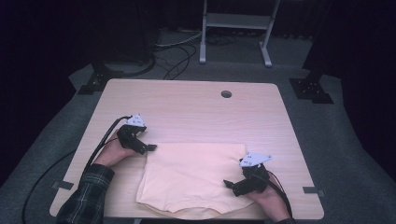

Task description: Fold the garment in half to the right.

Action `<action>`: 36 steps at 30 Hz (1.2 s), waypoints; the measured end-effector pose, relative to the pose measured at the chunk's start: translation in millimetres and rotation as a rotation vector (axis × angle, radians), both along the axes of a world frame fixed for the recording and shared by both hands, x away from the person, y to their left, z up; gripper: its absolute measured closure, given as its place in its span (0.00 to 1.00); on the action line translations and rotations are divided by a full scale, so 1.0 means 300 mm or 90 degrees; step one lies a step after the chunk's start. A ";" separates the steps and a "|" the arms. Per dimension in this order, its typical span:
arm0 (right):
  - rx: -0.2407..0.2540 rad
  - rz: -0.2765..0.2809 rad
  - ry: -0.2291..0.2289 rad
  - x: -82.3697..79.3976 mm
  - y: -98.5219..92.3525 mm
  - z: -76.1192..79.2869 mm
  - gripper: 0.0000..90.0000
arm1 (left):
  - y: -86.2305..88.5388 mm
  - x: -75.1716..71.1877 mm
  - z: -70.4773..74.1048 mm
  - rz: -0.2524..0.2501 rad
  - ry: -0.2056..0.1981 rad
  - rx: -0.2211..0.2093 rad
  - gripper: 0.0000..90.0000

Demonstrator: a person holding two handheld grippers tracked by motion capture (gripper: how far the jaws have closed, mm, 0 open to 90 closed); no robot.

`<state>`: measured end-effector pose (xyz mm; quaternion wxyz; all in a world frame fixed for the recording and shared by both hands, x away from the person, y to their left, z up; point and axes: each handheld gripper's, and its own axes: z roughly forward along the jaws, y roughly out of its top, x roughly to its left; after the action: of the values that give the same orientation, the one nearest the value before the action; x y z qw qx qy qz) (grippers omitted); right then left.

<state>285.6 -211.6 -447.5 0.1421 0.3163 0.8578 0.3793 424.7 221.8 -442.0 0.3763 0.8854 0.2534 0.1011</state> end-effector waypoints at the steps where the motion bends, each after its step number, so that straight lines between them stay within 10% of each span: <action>1: 0.000 0.000 0.000 0.000 0.000 0.000 0.00 | -0.001 0.000 0.000 0.003 0.000 -0.002 0.00; 9: 0.022 0.006 -0.001 -0.002 -0.005 0.018 0.00 | -0.006 -0.003 0.000 0.004 -0.001 0.003 0.00; 18: 0.116 0.051 -0.034 -0.014 0.044 0.101 0.00 | -0.008 -0.004 0.000 0.010 -0.001 0.002 0.00; 36: 0.167 0.205 -0.006 0.003 0.354 0.142 0.00 | -0.009 -0.004 -0.002 0.010 0.000 -0.003 0.00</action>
<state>286.4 -105.5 -404.7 0.0410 0.1890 0.8398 0.5074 423.6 219.0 -442.5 0.3777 0.8826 0.2601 0.1036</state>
